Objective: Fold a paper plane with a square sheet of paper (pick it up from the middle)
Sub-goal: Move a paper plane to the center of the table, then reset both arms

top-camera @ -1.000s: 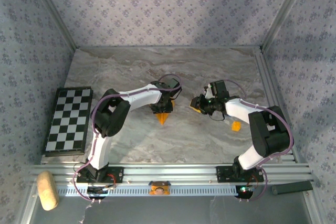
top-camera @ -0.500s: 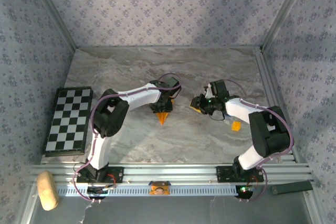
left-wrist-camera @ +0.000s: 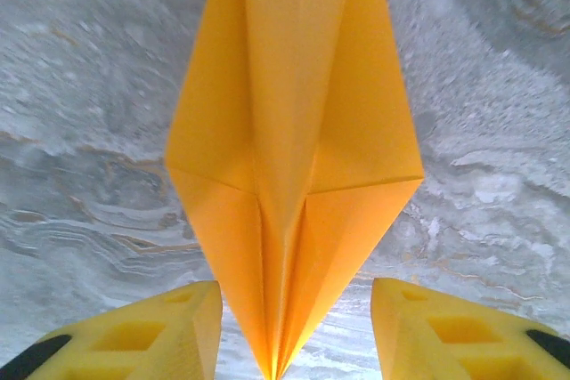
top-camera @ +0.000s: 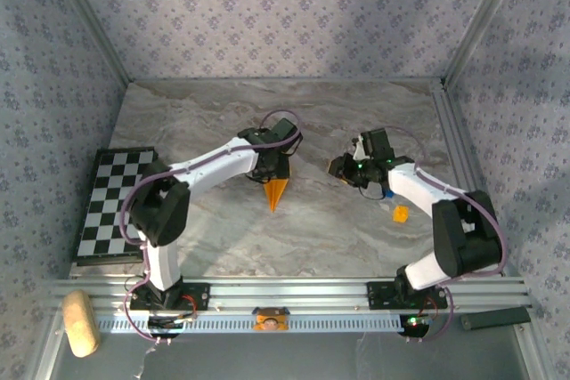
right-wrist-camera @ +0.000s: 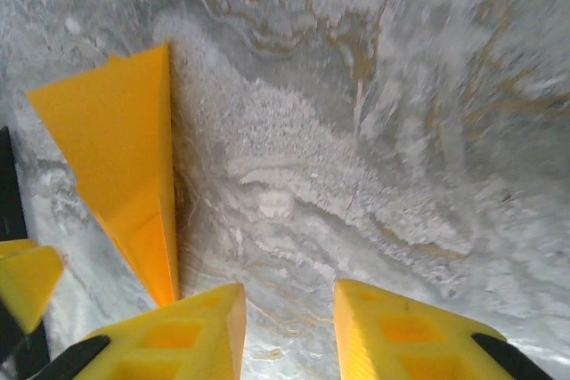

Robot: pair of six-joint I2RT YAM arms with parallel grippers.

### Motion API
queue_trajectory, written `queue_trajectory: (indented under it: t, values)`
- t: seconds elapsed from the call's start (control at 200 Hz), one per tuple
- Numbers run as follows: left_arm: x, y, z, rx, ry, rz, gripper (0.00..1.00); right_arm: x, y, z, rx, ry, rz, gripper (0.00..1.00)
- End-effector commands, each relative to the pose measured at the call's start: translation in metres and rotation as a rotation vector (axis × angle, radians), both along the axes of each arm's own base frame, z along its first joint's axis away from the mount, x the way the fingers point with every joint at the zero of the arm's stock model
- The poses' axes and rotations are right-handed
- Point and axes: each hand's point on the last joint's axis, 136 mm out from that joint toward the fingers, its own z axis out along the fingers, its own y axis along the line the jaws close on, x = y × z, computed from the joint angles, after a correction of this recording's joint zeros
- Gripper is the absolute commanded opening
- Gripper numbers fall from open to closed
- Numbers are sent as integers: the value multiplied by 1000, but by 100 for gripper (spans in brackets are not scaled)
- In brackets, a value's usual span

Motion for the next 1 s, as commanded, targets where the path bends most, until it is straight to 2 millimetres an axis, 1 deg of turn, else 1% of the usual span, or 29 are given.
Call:
queue_trajectory:
  t: [0.0, 0.035, 0.075, 0.085, 0.105, 0.115, 0.125, 0.135, 0.155, 0.195, 0.215, 0.265, 0.29, 0.325, 0.345, 0.415, 0.46, 0.5, 0.595, 0.68, 0.705, 0.74, 0.77, 0.795, 0.85, 0.884, 0.914, 0.949, 0.994]
  values:
    - [10, 24, 36, 29, -136, -11, 48, 9, -31, 37, -192, -160, -26, 36]
    - [14, 35, 44, 46, -178, 0, 49, 12, -41, 50, -255, -221, -44, 38]
    - [18, 48, 53, 63, -230, 13, 52, 13, -52, 66, -327, -300, -59, 44]
    - [18, 51, 54, 67, -243, 15, 53, 14, -55, 70, -343, -320, -64, 51]
    - [21, 59, 58, 74, -270, 22, 55, 15, -61, 78, -376, -353, -79, 79]
    - [23, 62, 59, 74, -288, 25, 56, 16, -64, 85, -385, -378, -96, 93]
    - [24, 66, 62, 75, -306, 30, 57, 16, -68, 89, -399, -392, -109, 98]
    - [25, 69, 64, 76, -320, 32, 58, 17, -71, 93, -414, -407, -119, 99]
    - [28, 77, 68, 79, -349, 39, 61, 17, -76, 97, -440, -423, -132, 99]
    - [33, 96, 73, 83, -395, 67, 65, 19, -93, 109, -520, -463, -183, 100]
    - [34, 105, 74, 87, -410, 78, 68, 19, -101, 111, -556, -472, -211, 100]
    - [41, 129, 75, 103, -460, 122, 79, 24, -121, 111, -640, -501, -267, 100]
    - [44, 142, 75, 106, -480, 142, 84, 28, -129, 106, -676, -505, -278, 100]
    - [49, 158, 76, 109, -499, 165, 86, 34, -137, 97, -727, -520, -264, 100]
    - [51, 165, 76, 113, -508, 173, 87, 36, -141, 91, -750, -525, -251, 100]
    - [59, 196, 71, 180, -533, 217, 90, 45, -150, 54, -827, -488, -184, 100]
    - [61, 216, 67, 234, -529, 249, 91, 48, -165, 38, -871, -432, -234, 100]
    - [63, 231, 62, 282, -513, 254, 91, 51, -171, 26, -876, -394, -258, 100]
    - [66, 263, 49, 379, -503, 243, 91, 61, -170, 6, -851, -426, -224, 100]
    - [64, 287, 31, 373, -513, 256, 91, 67, -161, -4, -835, -495, -157, 100]
    - [62, 294, 25, 364, -514, 269, 91, 68, -159, -9, -832, -495, -134, 100]
    - [63, 299, 21, 348, -529, 283, 91, 70, -158, -11, -837, -489, -99, 100]
    - [63, 302, 16, 337, -537, 283, 91, 73, -154, -8, -819, -513, -67, 100]
    - [64, 303, 12, 336, -547, 282, 91, 71, -148, -10, -815, -540, -8, 100]
    - [69, 303, 4, 325, -574, 266, 91, 69, -141, -2, -814, -648, 25, 100]
    - [70, 303, -2, 320, -587, 262, 91, 66, -142, 1, -773, -692, 10, 100]
    - [71, 303, -3, 316, -604, 262, 91, 63, -148, 2, -725, -691, -4, 100]
    - [73, 300, -1, 298, -636, 256, 91, 59, -150, 3, -658, -718, -9, 100]
    - [76, 295, 2, 279, -686, 226, 91, 55, -156, 2, -619, -745, -36, 100]
